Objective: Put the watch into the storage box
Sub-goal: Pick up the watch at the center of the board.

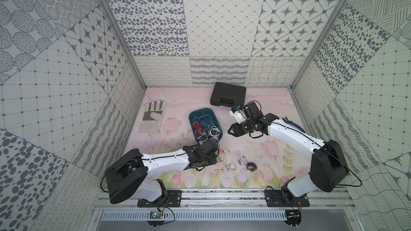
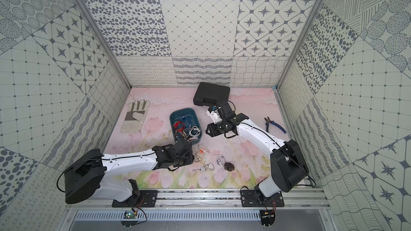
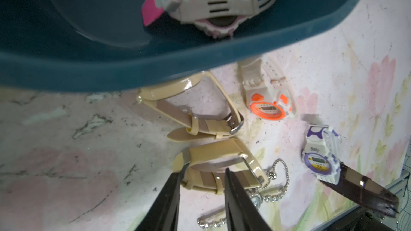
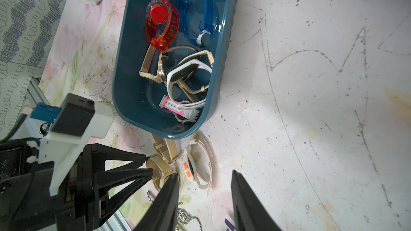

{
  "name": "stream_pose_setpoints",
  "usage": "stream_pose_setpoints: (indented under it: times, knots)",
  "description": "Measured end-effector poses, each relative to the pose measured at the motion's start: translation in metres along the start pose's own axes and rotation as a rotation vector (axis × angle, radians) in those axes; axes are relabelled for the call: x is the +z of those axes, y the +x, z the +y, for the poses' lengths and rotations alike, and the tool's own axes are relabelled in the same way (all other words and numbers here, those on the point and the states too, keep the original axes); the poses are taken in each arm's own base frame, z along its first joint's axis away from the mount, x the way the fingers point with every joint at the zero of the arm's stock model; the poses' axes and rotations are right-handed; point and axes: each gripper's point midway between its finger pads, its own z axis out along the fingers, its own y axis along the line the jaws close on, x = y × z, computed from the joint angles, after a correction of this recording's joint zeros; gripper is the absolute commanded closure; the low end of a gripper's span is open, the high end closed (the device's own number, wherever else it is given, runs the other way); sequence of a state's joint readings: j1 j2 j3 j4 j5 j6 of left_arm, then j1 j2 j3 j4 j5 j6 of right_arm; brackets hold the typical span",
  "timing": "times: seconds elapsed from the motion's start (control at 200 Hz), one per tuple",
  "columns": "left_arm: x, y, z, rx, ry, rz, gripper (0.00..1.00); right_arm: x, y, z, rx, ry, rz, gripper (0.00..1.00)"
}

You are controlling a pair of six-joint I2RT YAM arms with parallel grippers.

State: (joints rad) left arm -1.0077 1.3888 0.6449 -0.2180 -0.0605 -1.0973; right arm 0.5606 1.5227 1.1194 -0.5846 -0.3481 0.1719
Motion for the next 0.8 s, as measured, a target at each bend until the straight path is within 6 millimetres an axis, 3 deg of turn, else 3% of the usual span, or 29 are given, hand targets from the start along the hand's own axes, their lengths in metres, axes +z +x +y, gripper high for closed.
stream_pose_setpoints:
  times: [0.36,0.45,0.635,0.795]
  knots:
    - [0.007,0.002,0.003,0.037,-0.049,0.024,0.64,0.001,0.002,-0.001,0.002,0.001,0.004,0.57]
    - [0.010,0.002,0.004,0.046,-0.061,0.029,0.69,0.001,0.002,-0.001,0.002,0.001,0.004,0.56]
    - [0.015,0.002,0.004,0.066,-0.079,0.040,0.90,0.001,0.002,-0.001,0.001,0.001,0.003,0.57]
    - [0.014,0.003,0.003,0.088,-0.079,0.046,0.96,0.001,0.001,-0.001,0.001,0.003,0.002,0.57]
